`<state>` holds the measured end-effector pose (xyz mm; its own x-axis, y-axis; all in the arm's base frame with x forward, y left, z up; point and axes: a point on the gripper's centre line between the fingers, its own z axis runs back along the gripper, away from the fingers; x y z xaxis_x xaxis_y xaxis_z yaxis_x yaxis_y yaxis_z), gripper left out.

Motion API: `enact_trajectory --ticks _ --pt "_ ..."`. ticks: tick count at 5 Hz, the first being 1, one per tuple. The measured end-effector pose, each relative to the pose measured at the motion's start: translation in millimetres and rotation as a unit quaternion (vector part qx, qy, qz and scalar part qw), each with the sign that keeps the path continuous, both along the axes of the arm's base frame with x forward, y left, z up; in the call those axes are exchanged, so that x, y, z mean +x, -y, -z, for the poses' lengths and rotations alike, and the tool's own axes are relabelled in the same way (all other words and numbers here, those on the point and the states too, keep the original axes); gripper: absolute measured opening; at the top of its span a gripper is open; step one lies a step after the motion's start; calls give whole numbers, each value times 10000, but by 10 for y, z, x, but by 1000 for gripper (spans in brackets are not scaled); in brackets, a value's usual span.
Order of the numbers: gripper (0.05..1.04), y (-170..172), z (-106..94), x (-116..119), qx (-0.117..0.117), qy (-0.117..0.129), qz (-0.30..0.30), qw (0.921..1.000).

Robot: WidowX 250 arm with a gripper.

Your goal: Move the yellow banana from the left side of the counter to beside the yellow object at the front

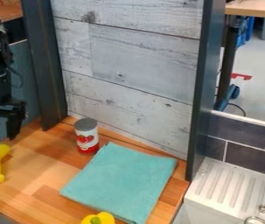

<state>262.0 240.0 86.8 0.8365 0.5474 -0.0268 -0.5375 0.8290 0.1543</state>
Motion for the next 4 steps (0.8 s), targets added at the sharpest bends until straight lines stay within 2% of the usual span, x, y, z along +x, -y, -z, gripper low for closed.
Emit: enact_trajectory --ticks 1,2,3,4 --pt "1003 -94 53 4 149 -103 -377 9991" --pt "1003 -207 240 -94 66 -245 -693 9973" --pt "1003 -297 372 -124 76 -193 -877 9959" --pt "1003 -359 427 -80 82 92 -978 9951"
